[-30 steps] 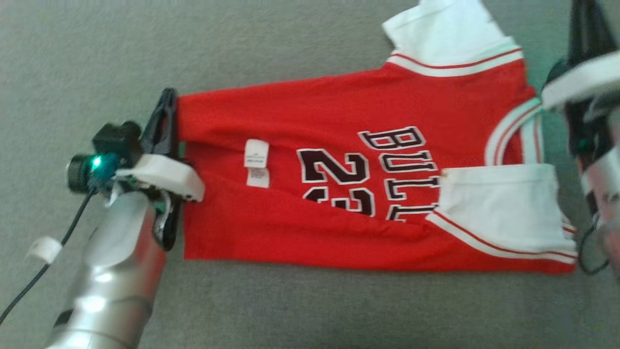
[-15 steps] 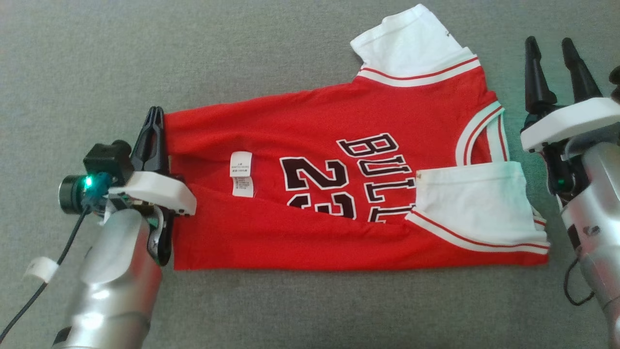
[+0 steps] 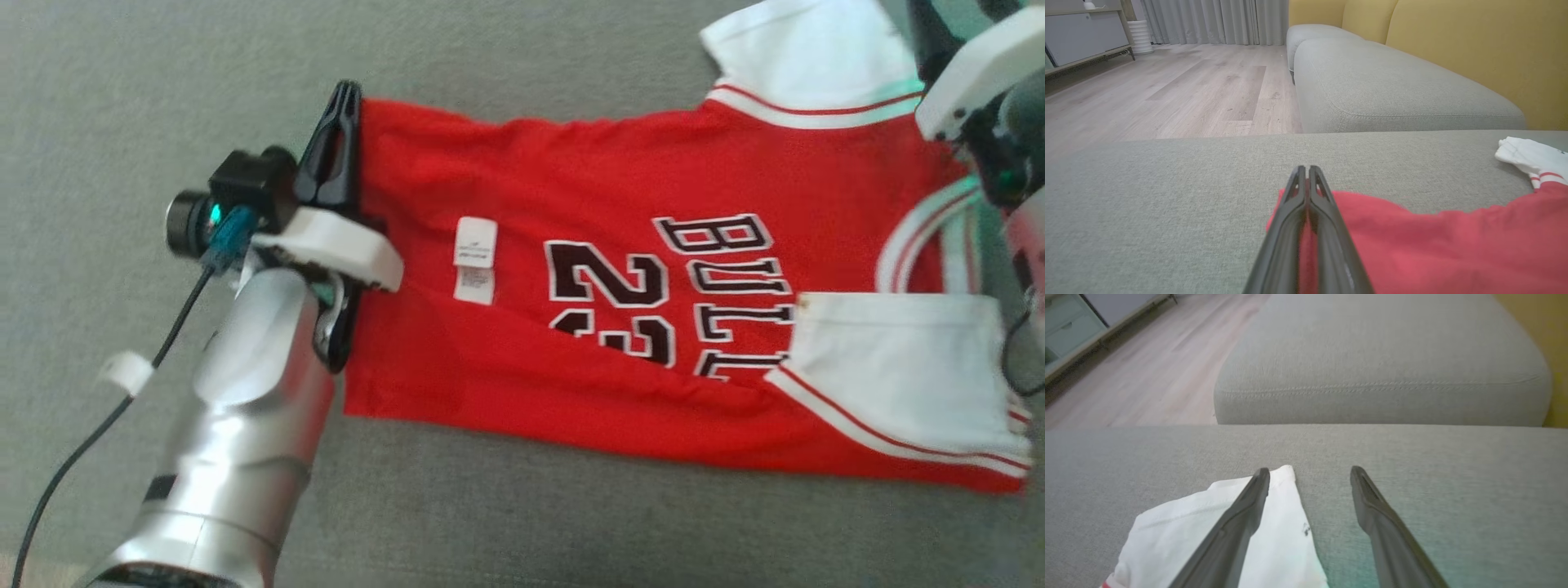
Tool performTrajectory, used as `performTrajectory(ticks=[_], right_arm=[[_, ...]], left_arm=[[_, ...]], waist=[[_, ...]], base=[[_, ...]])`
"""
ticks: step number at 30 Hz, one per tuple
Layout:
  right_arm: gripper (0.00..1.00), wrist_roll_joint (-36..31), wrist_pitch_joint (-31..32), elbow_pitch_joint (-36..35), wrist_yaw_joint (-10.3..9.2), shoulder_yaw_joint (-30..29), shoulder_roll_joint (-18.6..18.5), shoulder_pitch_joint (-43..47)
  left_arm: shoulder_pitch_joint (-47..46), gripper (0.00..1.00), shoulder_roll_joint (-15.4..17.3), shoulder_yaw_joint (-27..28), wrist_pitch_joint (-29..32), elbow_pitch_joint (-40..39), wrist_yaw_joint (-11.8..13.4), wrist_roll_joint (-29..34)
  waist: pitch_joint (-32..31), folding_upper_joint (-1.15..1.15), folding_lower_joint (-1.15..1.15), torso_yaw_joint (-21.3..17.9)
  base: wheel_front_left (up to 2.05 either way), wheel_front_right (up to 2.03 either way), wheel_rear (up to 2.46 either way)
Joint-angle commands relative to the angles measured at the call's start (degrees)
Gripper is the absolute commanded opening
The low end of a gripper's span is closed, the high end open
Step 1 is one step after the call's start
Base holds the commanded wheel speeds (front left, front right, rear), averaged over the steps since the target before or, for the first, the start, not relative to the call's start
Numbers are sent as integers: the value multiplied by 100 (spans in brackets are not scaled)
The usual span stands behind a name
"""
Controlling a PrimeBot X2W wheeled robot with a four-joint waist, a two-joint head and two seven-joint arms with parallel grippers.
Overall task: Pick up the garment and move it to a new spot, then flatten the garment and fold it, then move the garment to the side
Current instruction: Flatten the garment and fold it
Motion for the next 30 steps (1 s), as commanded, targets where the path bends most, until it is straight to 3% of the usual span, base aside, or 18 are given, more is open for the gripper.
performTrajectory(ticks=[1, 5, 11, 12, 14, 15, 18, 21, 26, 30], right_arm=[[100, 9, 139, -27, -5, 98, -69, -212], [100, -97, 543, 361, -5, 317, -204, -621], [100, -30, 846, 545, -5, 550, -108, -630], [88, 19, 895, 517, -5, 608, -97, -596], [7, 120, 958, 453, -5, 713, -132, -534], [0, 148, 957, 427, -5, 762, -175, -520], [0, 228, 799, 353, -5, 837, -303, -546], [0, 200, 81, 326, -5, 749, -379, -690], [0, 424, -1086, 191, -5, 577, -178, -674], [0, 698, -1503, -164, -5, 680, -161, -448]], left_arm=[[-226, 0, 108, 77, -54, -182, -39, 33], [-421, 0, 9, -88, -54, -226, -76, -15], [-415, 0, -10, -224, -54, -261, -50, -161], [-408, 0, -11, -252, -54, -263, -41, -199], [-398, 0, -12, -286, -54, -252, -14, -241], [-397, 0, -12, -288, -54, -238, 0, -251], [-411, 0, -12, -260, -54, -202, 33, -257], [-415, 0, -13, -194, -54, -186, 74, -213], [-329, 0, 16, 11, -54, -139, 103, -101], [-191, 0, 128, 194, -54, -70, 110, -28]], waist=[[304, 0, -1, 302], [574, 0, -1, 536], [674, 0, -1, 579], [677, 0, -1, 573], [662, 0, -1, 557], [652, 0, -1, 548], [626, 0, -1, 517], [586, 0, -1, 458], [388, 0, -1, 270], [191, 0, -1, 38]], base=[[0, 0, 0], [0, 0, 0], [0, 0, 0], [0, 0, 0], [0, 0, 0], [0, 0, 0], [0, 0, 0], [0, 0, 0], [0, 0, 0], [0, 0, 0]])
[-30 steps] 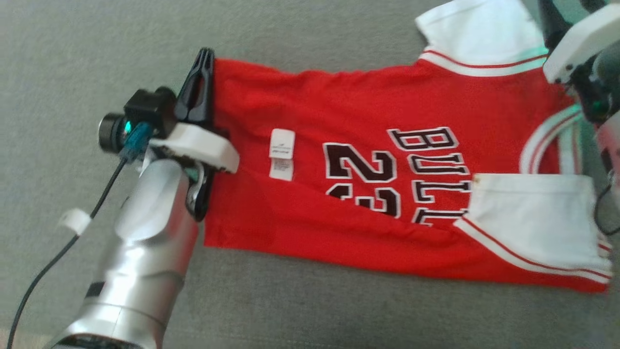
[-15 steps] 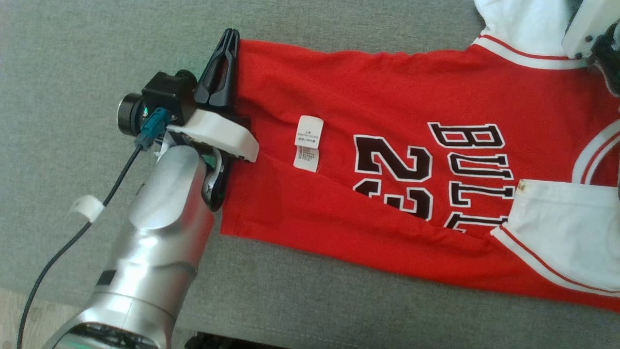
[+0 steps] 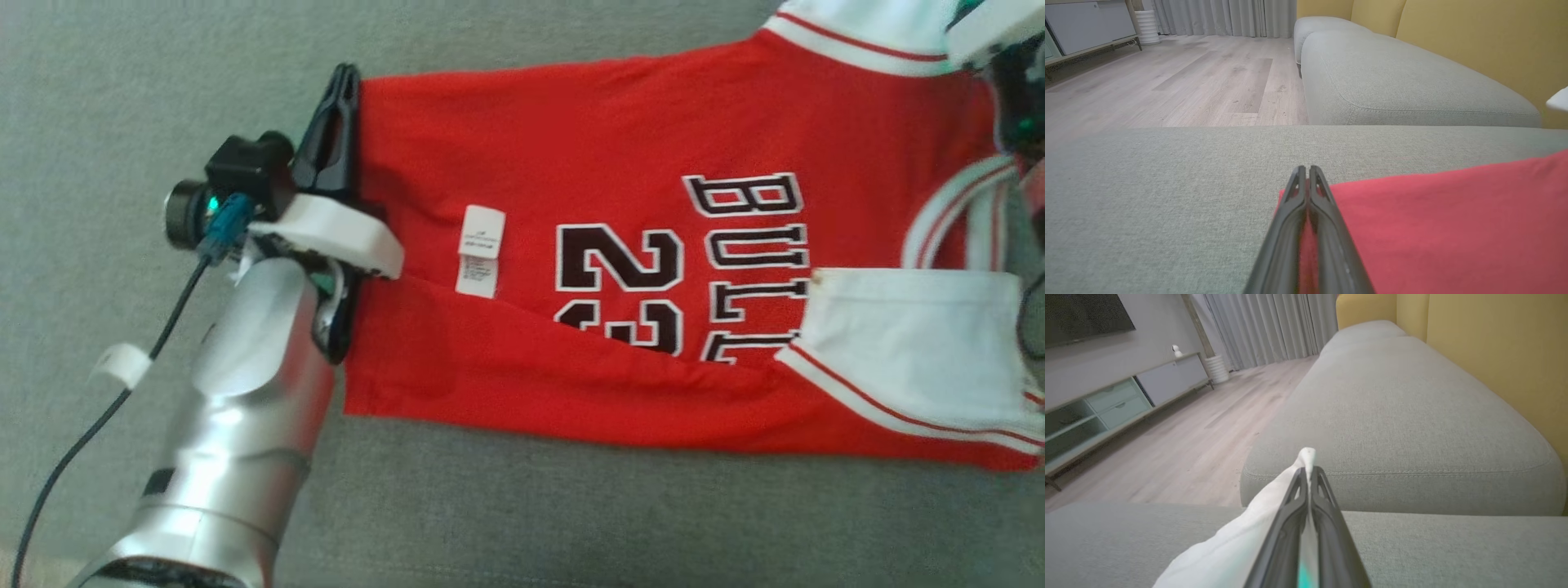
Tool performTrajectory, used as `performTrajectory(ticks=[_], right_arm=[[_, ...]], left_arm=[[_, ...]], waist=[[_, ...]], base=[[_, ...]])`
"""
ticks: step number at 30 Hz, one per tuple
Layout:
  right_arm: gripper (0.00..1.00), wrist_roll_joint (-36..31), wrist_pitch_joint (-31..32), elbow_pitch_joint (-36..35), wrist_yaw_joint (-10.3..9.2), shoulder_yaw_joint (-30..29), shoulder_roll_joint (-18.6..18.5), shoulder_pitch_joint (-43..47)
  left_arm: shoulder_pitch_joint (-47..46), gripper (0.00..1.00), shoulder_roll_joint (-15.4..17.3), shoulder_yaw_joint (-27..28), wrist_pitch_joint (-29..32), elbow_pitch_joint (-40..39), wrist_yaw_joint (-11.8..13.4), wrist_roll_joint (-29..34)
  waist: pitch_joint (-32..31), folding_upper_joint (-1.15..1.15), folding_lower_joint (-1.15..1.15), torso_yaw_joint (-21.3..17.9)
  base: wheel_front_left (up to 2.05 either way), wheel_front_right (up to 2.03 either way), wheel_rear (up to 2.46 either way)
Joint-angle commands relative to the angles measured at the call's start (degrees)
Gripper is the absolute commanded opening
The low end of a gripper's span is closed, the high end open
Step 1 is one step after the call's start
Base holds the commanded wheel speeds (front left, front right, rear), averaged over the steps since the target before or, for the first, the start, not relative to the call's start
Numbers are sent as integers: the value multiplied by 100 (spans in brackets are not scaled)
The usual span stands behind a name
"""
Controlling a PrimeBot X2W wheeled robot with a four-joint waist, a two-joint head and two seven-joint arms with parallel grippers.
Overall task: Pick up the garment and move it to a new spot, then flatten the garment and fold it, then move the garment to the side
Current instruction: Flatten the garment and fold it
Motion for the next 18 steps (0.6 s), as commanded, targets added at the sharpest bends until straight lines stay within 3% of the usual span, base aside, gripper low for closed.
performTrajectory(ticks=[1, 6, 12, 18], right_arm=[[0, 197, -134, -348, -5, 93, -22, 346], [0, 685, -234, -1241, -5, 155, -226, 1260], [0, 818, -239, -2418, -5, 8, -325, 2679], [0, 821, -240, -2701, -5, 78, -100, 3700]], left_arm=[[80, 0, 289, 244, -55, -116, 43, 66], [421, 0, 459, 489, -55, -127, 63, 157], [1093, 0, 583, 873, -55, -300, 123, 222], [1884, 0, 525, 1153, -55, -484, 184, 373]], waist=[[-204, 0, 0, -233], [-523, 0, 0, -604], [-912, 0, 0, -1000], [-1244, 0, 0, -1204]], base=[[0, 0, 0], [0, 0, 0], [0, 0, 0], [0, 0, 0]])
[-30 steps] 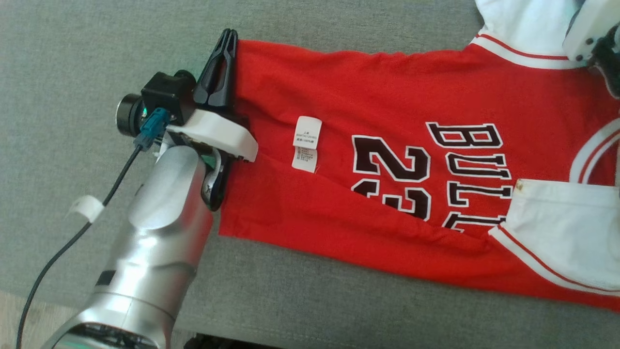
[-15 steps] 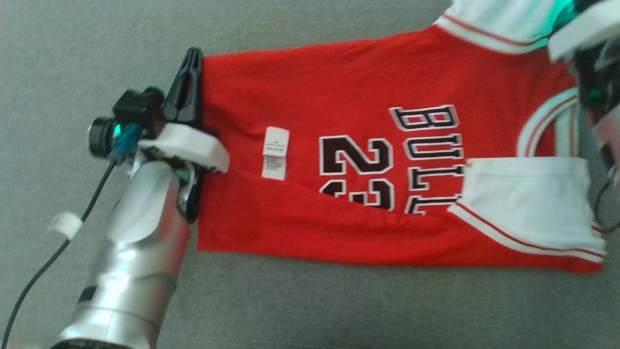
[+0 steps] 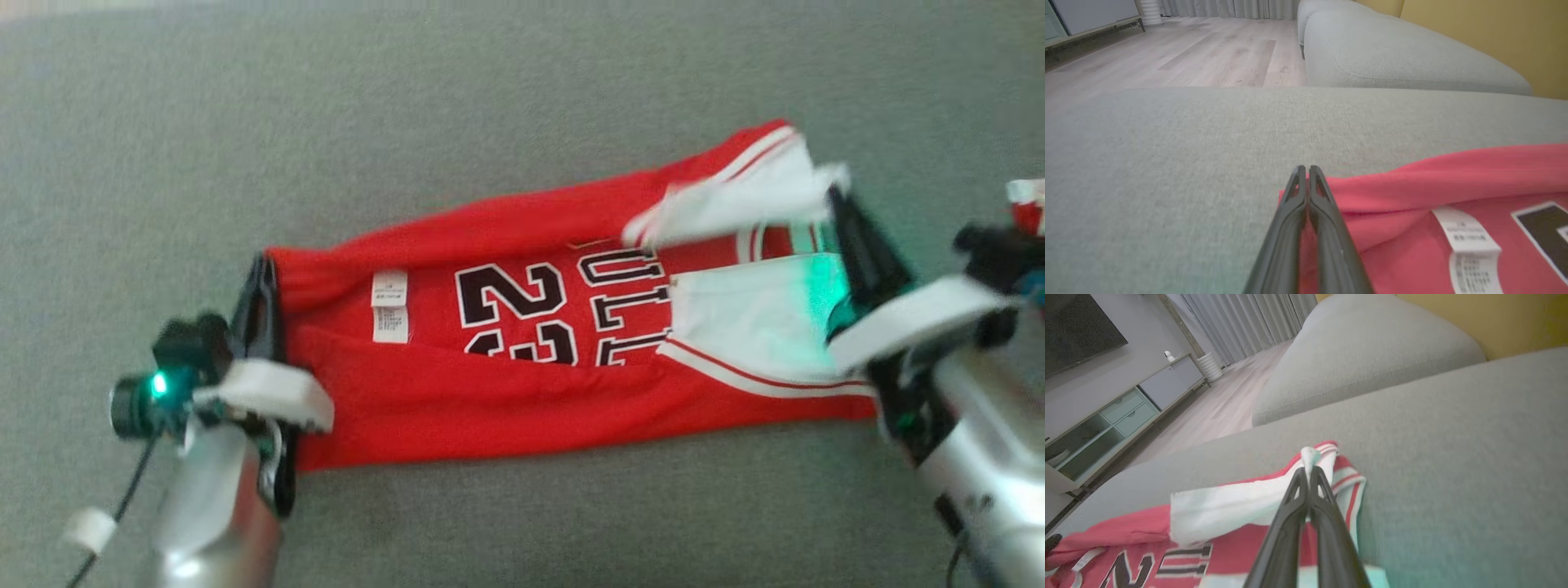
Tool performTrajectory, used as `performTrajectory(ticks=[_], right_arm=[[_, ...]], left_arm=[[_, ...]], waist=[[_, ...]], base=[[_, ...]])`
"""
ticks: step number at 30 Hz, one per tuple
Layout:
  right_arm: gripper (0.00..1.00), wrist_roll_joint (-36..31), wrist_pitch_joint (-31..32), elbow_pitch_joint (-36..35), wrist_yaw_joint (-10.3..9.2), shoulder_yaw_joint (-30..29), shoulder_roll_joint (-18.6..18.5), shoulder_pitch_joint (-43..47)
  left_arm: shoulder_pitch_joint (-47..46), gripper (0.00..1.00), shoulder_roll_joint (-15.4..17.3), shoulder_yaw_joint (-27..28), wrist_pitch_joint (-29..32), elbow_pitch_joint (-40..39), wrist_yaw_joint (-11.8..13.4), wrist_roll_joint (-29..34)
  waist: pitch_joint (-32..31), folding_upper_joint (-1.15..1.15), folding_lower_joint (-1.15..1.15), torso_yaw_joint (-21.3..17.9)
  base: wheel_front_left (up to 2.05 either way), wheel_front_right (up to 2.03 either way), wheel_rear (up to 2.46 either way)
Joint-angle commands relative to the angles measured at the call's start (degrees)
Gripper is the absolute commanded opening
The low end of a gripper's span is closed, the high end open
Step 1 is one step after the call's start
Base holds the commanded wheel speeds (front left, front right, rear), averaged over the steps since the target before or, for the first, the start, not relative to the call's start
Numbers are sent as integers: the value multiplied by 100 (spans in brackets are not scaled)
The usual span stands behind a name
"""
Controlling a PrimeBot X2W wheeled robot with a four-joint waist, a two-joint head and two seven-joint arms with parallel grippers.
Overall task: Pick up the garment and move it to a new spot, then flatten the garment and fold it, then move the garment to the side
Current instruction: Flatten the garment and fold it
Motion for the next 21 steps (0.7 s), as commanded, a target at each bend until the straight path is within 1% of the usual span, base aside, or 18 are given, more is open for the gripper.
performTrajectory(ticks=[1, 4, 5, 6, 7, 10, 12, 17, 19, 21], right_arm=[[0, 32, -62, -114, -5, 82, 60, 158], [0, 37, -62, -26, -5, 19, 163, 304], [37, 22, -63, 58, -5, -10, 210, 376], [100, 4, -63, 152, -5, -46, 262, 432], [100, -30, -63, 220, -5, -132, 320, 465], [100, -355, -63, 302, -5, -543, 475, 535], [100, -771, -63, 267, -5, -961, 605, 621], [100, -2054, -63, 3, -5, -2009, 1105, 1072], [100, -2533, -63, -66, -5, -2263, 1305, 1311], [100, -2872, -63, -68, -5, -2463, 1503, 1557]], left_arm=[[175, 0, 114, 229, -55, -177, 31, 96], [409, 0, 49, 282, -55, -192, 21, 124], [518, 18, 27, 313, -55, -212, 37, 153], [614, 97, 12, 355, -55, -248, 55, 182], [700, 100, -5, 393, -55, -310, 76, 221], [970, 100, -78, 539, -55, -716, 220, 351], [1196, 100, -133, 686, -55, -1107, 352, 424], [1865, 100, -233, 712, -55, -1909, 468, 716], [2137, 100, -258, 655, -55, -2099, 488, 797], [2388, 100, -275, 552, -55, -2223, 518, 865]], waist=[[-249, 0, 1, -138], [-361, 0, 1, -146], [-417, 0, 1, -141], [-464, 0, 1, -138], [-508, 0, 1, -133], [-646, 0, 1, -113], [-733, 0, 1, -104], [-999, 0, 1, -58], [-1114, 0, 1, -28], [-1226, 0, 1, 10]], base=[[0, 0, 0], [0, 0, 0], [0, 0, 0], [0, 0, 0], [0, 0, 0], [0, 0, 0], [0, 0, 0], [0, 0, 0], [0, 0, 0], [0, 0, 0]])
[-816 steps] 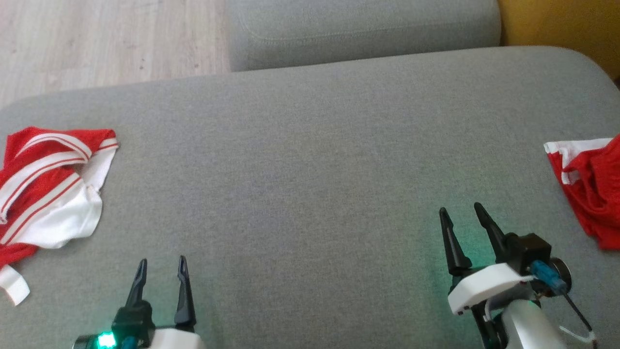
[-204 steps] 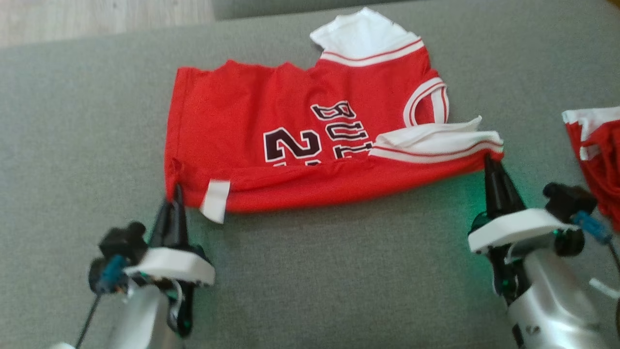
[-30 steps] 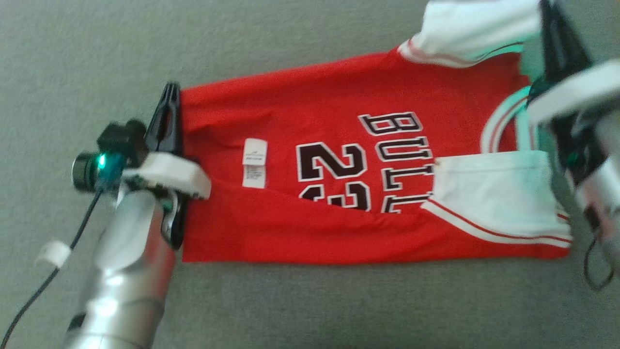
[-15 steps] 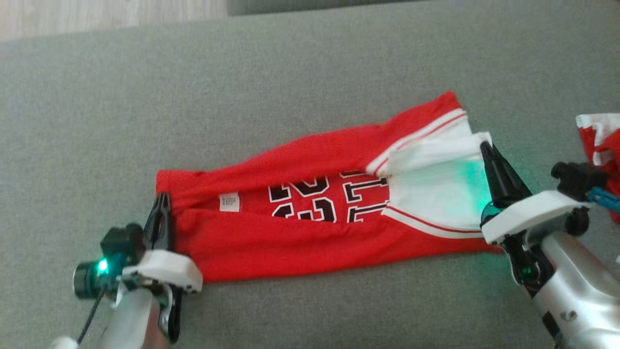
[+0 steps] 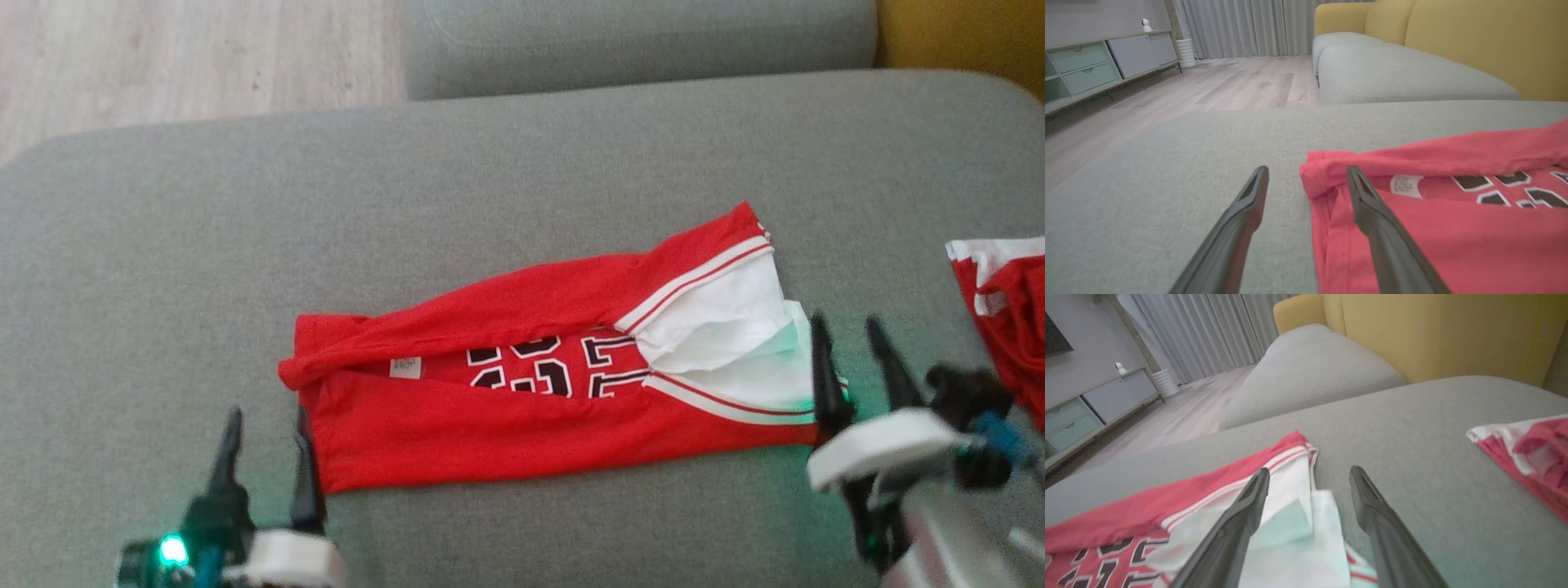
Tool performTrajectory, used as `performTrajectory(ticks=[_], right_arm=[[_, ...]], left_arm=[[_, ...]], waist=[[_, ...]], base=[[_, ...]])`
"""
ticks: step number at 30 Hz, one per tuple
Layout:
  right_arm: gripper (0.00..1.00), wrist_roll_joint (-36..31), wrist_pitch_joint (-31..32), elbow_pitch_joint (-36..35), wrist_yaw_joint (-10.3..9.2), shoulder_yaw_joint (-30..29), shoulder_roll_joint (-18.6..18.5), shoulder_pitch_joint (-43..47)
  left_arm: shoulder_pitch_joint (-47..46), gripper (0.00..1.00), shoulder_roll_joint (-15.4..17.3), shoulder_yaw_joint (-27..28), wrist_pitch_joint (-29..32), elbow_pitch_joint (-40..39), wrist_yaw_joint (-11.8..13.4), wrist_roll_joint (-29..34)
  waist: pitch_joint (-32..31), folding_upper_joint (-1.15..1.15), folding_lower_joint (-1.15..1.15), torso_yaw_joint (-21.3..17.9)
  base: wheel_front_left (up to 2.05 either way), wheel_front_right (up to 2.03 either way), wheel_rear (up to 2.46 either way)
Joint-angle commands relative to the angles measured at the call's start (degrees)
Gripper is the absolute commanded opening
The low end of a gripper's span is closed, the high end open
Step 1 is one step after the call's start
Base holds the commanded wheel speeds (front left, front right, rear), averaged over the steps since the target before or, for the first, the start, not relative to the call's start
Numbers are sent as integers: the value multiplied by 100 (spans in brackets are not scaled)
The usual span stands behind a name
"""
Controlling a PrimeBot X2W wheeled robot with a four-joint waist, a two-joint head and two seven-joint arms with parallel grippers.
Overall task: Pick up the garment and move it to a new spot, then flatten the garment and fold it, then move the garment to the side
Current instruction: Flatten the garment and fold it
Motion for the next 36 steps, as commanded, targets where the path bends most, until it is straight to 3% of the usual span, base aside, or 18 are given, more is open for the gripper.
performTrajectory(ticks=[1, 6, 11, 20, 30, 31, 32, 33, 36], right_arm=[[100, -131, -63, -159, -5, 49, 51, 13], [100, -465, -63, -37, -5, -94, 279, 284], [100, -704, -63, 207, -5, -53, 203, 41], [100, -723, 16, 1555, -5, 63, 0, -1176], [100, -428, 429, 2829, -5, 107, 133, -1379], [82, -294, 512, 2900, -5, 133, 186, -1350], [12, -175, 597, 2940, -5, 198, 224, -1319], [0, -73, 660, 2956, -5, 281, 240, -1290], [0, 307, 626, 2901, -5, 333, 176, -1270]], left_arm=[[-35, 100, 17, 101, -55, -202, 32, 45], [238, 100, 5, -74, -55, -245, 88, -53], [126, 100, 3, -269, -55, -244, 98, -142], [-272, 100, 2, -773, -55, -141, 192, -402], [-319, 100, 2, -809, -55, -46, 218, -434], [-315, 100, 2, -798, -55, -44, 218, -435], [-312, 100, 2, -788, -55, -42, 220, -440], [-312, 100, 2, -784, -55, -41, 224, -445], [-335, 100, 2, -776, -55, -54, 223, -477]], waist=[[-115, 0, 1, 56], [-179, 0, 1, 106], [-5, 0, 1, 172], [564, 0, 1, 451], [621, 0, 1, 599], [615, 0, 1, 593], [610, 0, 1, 585], [605, 0, 1, 573], [597, 0, 1, 525]], base=[[0, 0, 0], [0, 0, 0], [0, 0, 0], [0, 0, 0], [0, 0, 0], [0, 0, 0], [0, 0, 0], [0, 0, 0], [0, 0, 0]])
